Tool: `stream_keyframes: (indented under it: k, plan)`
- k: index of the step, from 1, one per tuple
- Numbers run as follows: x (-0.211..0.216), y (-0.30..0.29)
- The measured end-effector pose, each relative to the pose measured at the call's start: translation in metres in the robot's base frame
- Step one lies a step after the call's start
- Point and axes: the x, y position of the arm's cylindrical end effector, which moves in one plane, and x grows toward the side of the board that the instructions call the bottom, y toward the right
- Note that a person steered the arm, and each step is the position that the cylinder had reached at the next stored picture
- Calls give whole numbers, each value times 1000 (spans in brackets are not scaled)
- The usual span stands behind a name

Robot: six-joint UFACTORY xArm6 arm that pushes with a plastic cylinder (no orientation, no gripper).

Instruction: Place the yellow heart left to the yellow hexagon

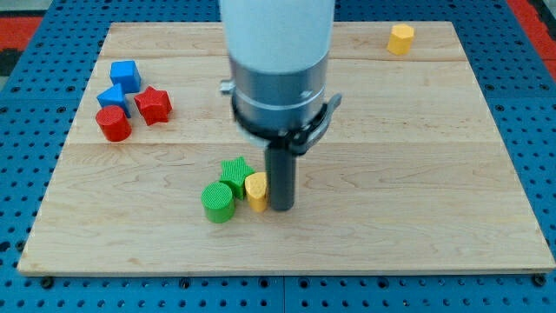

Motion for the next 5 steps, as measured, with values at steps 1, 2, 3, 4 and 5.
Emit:
stream_keyframes:
  k: [1, 2, 3, 4, 5]
  plan:
    - [29, 23]
    - [46, -6]
    - [51, -65]
    - [26, -76]
    - [20, -53]
